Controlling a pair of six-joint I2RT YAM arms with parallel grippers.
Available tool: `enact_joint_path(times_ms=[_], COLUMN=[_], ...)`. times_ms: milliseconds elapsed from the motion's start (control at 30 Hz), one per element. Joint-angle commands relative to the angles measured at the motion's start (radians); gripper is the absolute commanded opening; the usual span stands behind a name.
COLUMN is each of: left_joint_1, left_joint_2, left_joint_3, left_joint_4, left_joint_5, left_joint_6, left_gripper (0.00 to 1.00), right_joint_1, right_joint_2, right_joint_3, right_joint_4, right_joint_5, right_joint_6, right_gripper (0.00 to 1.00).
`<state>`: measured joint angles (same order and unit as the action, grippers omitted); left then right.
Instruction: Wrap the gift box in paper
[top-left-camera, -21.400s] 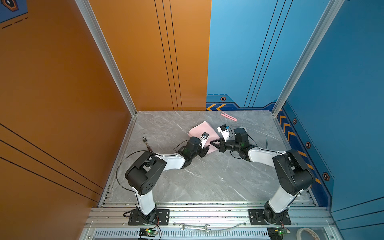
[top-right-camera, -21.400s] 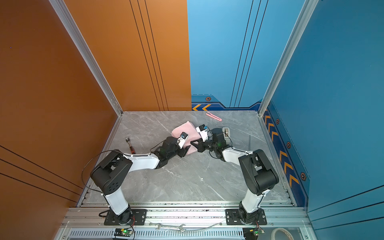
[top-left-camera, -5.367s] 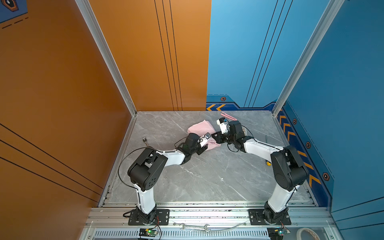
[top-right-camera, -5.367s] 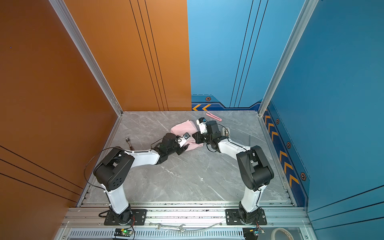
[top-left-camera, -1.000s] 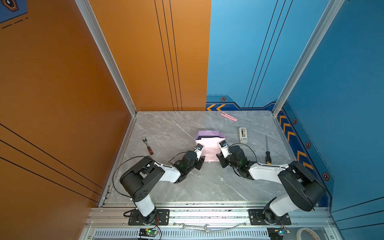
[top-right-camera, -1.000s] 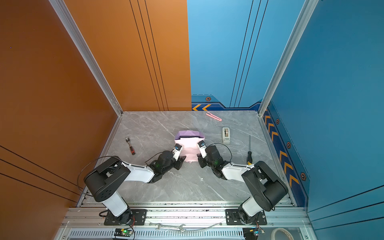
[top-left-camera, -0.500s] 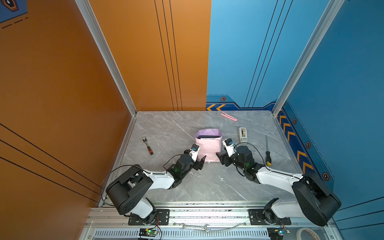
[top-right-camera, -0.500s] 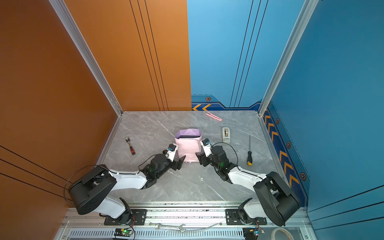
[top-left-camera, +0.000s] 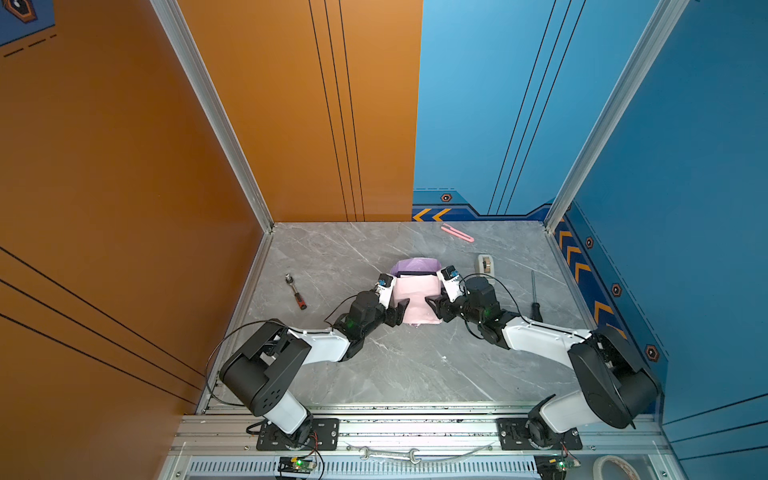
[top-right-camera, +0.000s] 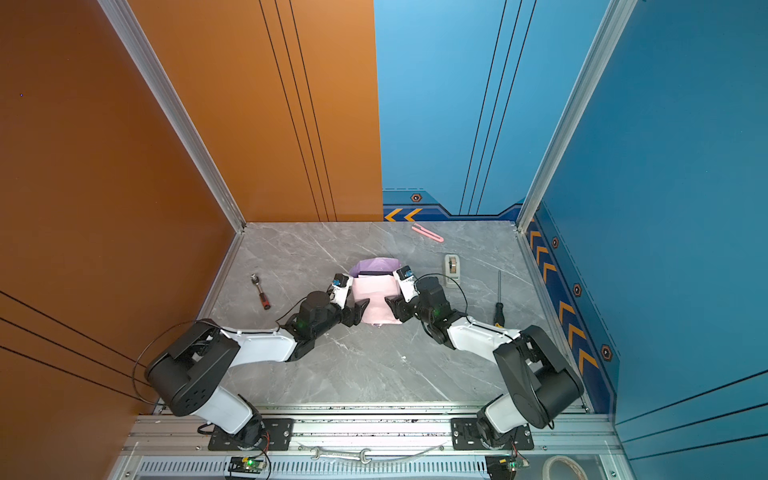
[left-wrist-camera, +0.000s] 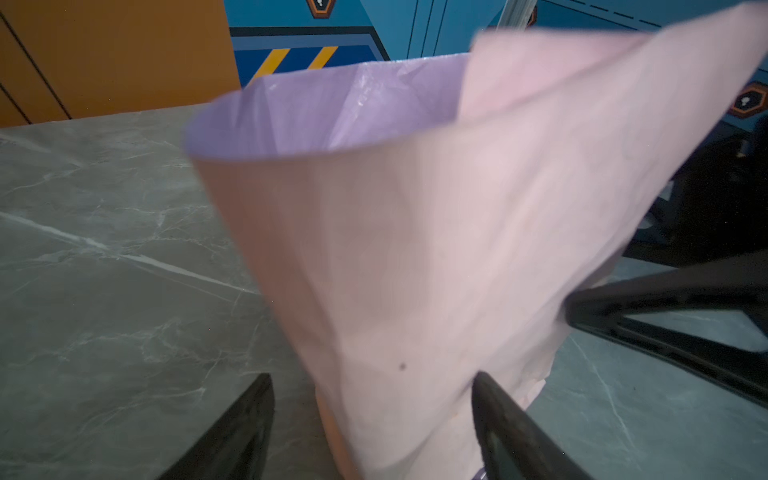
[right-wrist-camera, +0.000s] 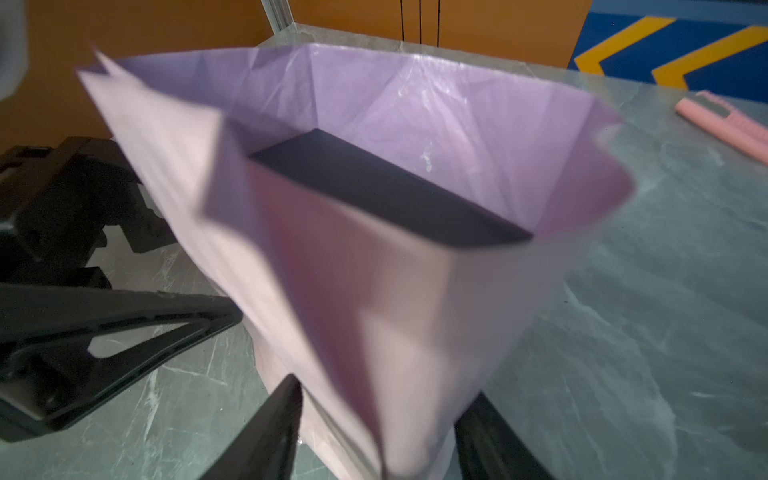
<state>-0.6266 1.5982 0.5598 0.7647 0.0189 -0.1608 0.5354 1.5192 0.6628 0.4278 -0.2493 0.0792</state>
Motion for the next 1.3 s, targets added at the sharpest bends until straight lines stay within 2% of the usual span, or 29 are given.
enact_joint_path(times_ms=[0, 133, 233, 333, 400, 433, 500, 533, 633, 733, 800, 1000, 1267], left_joint_1=[0.001, -0.018, -0.037, -0.045, -0.047, -0.044, -0.041, -0.038, -0.02, 0.002, 0.017, 0.059, 0.102], left_joint_2=[0.035, 0.066, 0.088, 0.108, 0.101, 0.088, 0.052, 0.03, -0.047, -0.126, -0.159, -0.179, -0.123], left_joint_3=[0.022, 0.005, -0.01, -0.028, -0.044, -0.052, -0.063, -0.068, -0.078, -0.051, -0.024, 0.041, 0.12], left_joint_4=[-0.019, -0.019, -0.018, 0.001, 0.022, 0.029, 0.03, 0.03, 0.013, -0.082, -0.137, -0.194, -0.194], left_joint_5=[0.077, 0.076, 0.057, 0.043, 0.024, 0.016, -0.003, -0.016, -0.025, -0.002, 0.031, 0.118, 0.175], left_joint_6=[0.015, 0.041, 0.055, 0.049, 0.036, 0.028, 0.019, 0.015, -0.001, -0.018, -0.028, -0.072, -0.14], left_gripper=[0.63, 0.53, 0.5, 0.49, 0.5, 0.52, 0.56, 0.6, 0.74, 0.83, 0.85, 0.85, 0.83], right_joint_1=[0.001, 0.028, 0.042, 0.053, 0.054, 0.053, 0.052, 0.051, 0.032, -0.004, -0.029, -0.052, -0.063], right_joint_2=[0.035, 0.035, 0.042, 0.051, 0.047, 0.034, -0.002, -0.028, -0.107, -0.172, -0.193, -0.161, -0.078], right_joint_3=[0.006, -0.048, -0.081, -0.108, -0.107, -0.106, -0.103, -0.096, -0.08, -0.06, -0.044, 0.031, 0.106], right_joint_4=[-0.004, 0.022, 0.034, 0.066, 0.066, 0.065, 0.054, 0.037, -0.012, -0.065, -0.079, -0.121, -0.111], right_joint_5=[-0.032, -0.012, 0.0, 0.014, 0.019, 0.022, 0.032, 0.033, 0.02, -0.029, -0.08, -0.168, -0.168], right_joint_6=[0.0, -0.012, -0.009, -0.007, 0.0, 0.003, 0.004, 0.002, 0.002, 0.025, 0.054, 0.099, 0.138], right_gripper=[0.46, 0.32, 0.27, 0.26, 0.29, 0.34, 0.51, 0.58, 0.65, 0.69, 0.7, 0.71, 0.71])
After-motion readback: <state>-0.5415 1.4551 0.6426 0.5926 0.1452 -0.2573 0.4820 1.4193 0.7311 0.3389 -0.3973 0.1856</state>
